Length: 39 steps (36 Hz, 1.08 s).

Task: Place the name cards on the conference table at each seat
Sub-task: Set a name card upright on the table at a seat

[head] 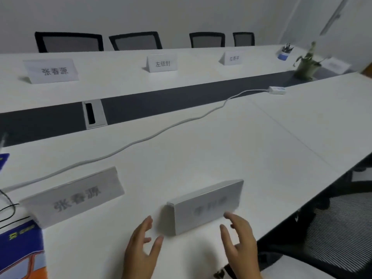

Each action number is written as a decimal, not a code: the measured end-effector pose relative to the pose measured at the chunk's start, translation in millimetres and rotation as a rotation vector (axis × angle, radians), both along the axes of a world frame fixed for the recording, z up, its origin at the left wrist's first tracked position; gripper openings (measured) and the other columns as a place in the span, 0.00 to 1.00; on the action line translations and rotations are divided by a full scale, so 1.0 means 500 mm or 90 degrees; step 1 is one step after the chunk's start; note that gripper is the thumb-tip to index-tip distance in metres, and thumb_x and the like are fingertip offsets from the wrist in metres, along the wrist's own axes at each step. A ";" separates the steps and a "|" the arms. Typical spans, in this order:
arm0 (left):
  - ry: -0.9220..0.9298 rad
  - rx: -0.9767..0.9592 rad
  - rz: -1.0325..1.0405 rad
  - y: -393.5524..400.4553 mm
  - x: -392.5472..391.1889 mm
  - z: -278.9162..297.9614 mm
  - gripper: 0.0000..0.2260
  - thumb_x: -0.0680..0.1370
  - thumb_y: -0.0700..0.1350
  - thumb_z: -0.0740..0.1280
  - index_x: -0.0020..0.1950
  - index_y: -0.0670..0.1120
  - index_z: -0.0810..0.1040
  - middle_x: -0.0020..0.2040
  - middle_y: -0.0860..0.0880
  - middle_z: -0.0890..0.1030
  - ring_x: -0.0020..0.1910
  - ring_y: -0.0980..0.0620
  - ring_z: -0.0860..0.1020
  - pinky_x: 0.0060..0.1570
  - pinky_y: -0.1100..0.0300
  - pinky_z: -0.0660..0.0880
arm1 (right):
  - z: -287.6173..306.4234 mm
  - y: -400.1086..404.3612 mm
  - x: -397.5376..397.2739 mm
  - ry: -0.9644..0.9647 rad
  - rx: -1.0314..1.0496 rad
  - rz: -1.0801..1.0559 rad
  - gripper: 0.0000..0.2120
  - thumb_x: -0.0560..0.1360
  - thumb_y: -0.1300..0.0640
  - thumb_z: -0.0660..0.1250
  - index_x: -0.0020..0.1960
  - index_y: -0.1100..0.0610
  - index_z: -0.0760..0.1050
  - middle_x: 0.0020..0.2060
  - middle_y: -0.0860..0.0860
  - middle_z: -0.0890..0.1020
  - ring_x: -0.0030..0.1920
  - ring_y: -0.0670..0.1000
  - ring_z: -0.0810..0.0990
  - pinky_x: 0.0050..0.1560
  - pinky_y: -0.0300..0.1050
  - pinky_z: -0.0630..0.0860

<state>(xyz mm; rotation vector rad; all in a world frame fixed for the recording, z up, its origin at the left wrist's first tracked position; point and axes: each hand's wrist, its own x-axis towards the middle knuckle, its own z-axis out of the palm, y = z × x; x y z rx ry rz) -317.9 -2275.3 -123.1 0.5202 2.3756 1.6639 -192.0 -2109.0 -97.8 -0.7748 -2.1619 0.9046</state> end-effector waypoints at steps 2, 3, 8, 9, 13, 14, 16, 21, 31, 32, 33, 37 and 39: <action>0.011 0.013 -0.023 0.047 0.006 0.013 0.25 0.65 0.53 0.66 0.54 0.77 0.65 0.55 0.75 0.74 0.51 0.76 0.71 0.48 0.75 0.71 | 0.022 0.067 0.003 -0.041 -0.017 -0.056 0.19 0.70 0.44 0.62 0.60 0.44 0.68 0.59 0.36 0.71 0.57 0.40 0.68 0.58 0.36 0.66; 0.003 0.013 -0.028 0.068 0.007 0.017 0.25 0.68 0.48 0.68 0.59 0.71 0.67 0.61 0.65 0.74 0.55 0.71 0.73 0.53 0.70 0.71 | 0.029 0.101 -0.001 -0.090 -0.051 -0.064 0.25 0.71 0.47 0.64 0.66 0.50 0.64 0.63 0.43 0.69 0.63 0.44 0.65 0.63 0.40 0.62; -0.024 -0.081 -0.030 0.135 0.002 0.022 0.20 0.73 0.34 0.64 0.65 0.40 0.69 0.66 0.40 0.72 0.64 0.44 0.71 0.58 0.71 0.64 | 0.052 0.233 -0.047 -0.310 -0.258 0.104 0.30 0.73 0.58 0.66 0.70 0.57 0.57 0.68 0.50 0.67 0.70 0.51 0.62 0.66 0.43 0.61; -0.033 -0.088 -0.013 0.137 0.004 0.025 0.19 0.74 0.34 0.64 0.64 0.40 0.70 0.64 0.40 0.74 0.63 0.44 0.72 0.56 0.71 0.64 | 0.051 0.247 -0.053 -0.323 -0.264 0.124 0.27 0.72 0.60 0.66 0.68 0.57 0.61 0.64 0.50 0.71 0.68 0.52 0.67 0.63 0.41 0.64; -0.057 -0.091 0.070 0.131 0.012 0.046 0.17 0.74 0.35 0.65 0.62 0.39 0.73 0.59 0.37 0.78 0.54 0.48 0.76 0.46 0.86 0.62 | 0.052 0.272 -0.073 -0.302 -0.291 0.176 0.22 0.70 0.61 0.69 0.62 0.59 0.71 0.57 0.51 0.78 0.57 0.46 0.75 0.56 0.34 0.68; -0.058 -0.095 0.088 0.129 0.013 0.051 0.17 0.73 0.38 0.66 0.62 0.38 0.73 0.58 0.36 0.78 0.51 0.50 0.77 0.44 0.87 0.61 | 0.051 0.272 -0.078 -0.299 -0.285 0.187 0.22 0.69 0.60 0.70 0.62 0.59 0.72 0.56 0.51 0.79 0.56 0.45 0.75 0.55 0.32 0.69; -0.055 -0.096 0.121 0.121 0.013 0.059 0.24 0.69 0.47 0.61 0.61 0.37 0.73 0.56 0.35 0.79 0.48 0.50 0.76 0.42 0.81 0.64 | 0.052 0.266 -0.090 -0.305 -0.260 0.210 0.21 0.68 0.57 0.71 0.59 0.58 0.74 0.52 0.47 0.79 0.53 0.42 0.75 0.46 0.23 0.68; -0.044 -0.139 0.191 0.096 0.001 0.067 0.26 0.69 0.51 0.58 0.62 0.38 0.72 0.58 0.36 0.77 0.51 0.45 0.77 0.43 0.71 0.65 | 0.055 0.251 -0.132 -0.353 -0.218 0.284 0.22 0.66 0.50 0.73 0.57 0.57 0.76 0.58 0.51 0.79 0.56 0.45 0.75 0.41 0.23 0.66; -0.035 -0.130 0.277 0.128 0.009 0.147 0.15 0.78 0.40 0.57 0.64 0.43 0.69 0.61 0.40 0.76 0.59 0.42 0.74 0.58 0.48 0.70 | 0.092 0.271 -0.175 -0.280 -0.211 0.317 0.18 0.67 0.50 0.71 0.54 0.57 0.79 0.58 0.49 0.80 0.48 0.46 0.78 0.40 0.25 0.67; -0.019 -0.124 0.283 0.135 0.008 0.162 0.15 0.78 0.40 0.57 0.65 0.43 0.69 0.61 0.41 0.76 0.58 0.43 0.74 0.56 0.50 0.70 | 0.104 0.279 -0.180 -0.263 -0.220 0.321 0.17 0.67 0.51 0.72 0.53 0.57 0.79 0.57 0.49 0.80 0.47 0.45 0.78 0.40 0.23 0.68; -0.007 -0.114 0.287 0.143 0.008 0.179 0.15 0.78 0.40 0.57 0.65 0.43 0.70 0.60 0.42 0.76 0.56 0.46 0.74 0.54 0.52 0.70 | 0.116 0.289 -0.186 -0.248 -0.235 0.325 0.17 0.67 0.52 0.72 0.53 0.57 0.79 0.56 0.50 0.81 0.48 0.46 0.78 0.43 0.24 0.68; 0.017 -0.060 0.285 0.202 0.001 0.237 0.15 0.78 0.40 0.58 0.64 0.45 0.70 0.55 0.47 0.76 0.47 0.56 0.74 0.50 0.63 0.66 | 0.189 0.350 -0.204 -0.145 -0.308 0.303 0.17 0.66 0.57 0.73 0.54 0.57 0.78 0.53 0.55 0.82 0.52 0.49 0.80 0.56 0.43 0.74; 0.024 -0.022 0.261 0.250 -0.009 0.253 0.16 0.78 0.40 0.58 0.65 0.45 0.70 0.55 0.50 0.74 0.46 0.65 0.74 0.51 0.69 0.64 | 0.221 0.389 -0.211 -0.073 -0.324 0.284 0.18 0.68 0.58 0.71 0.57 0.57 0.77 0.53 0.51 0.81 0.51 0.48 0.79 0.55 0.43 0.74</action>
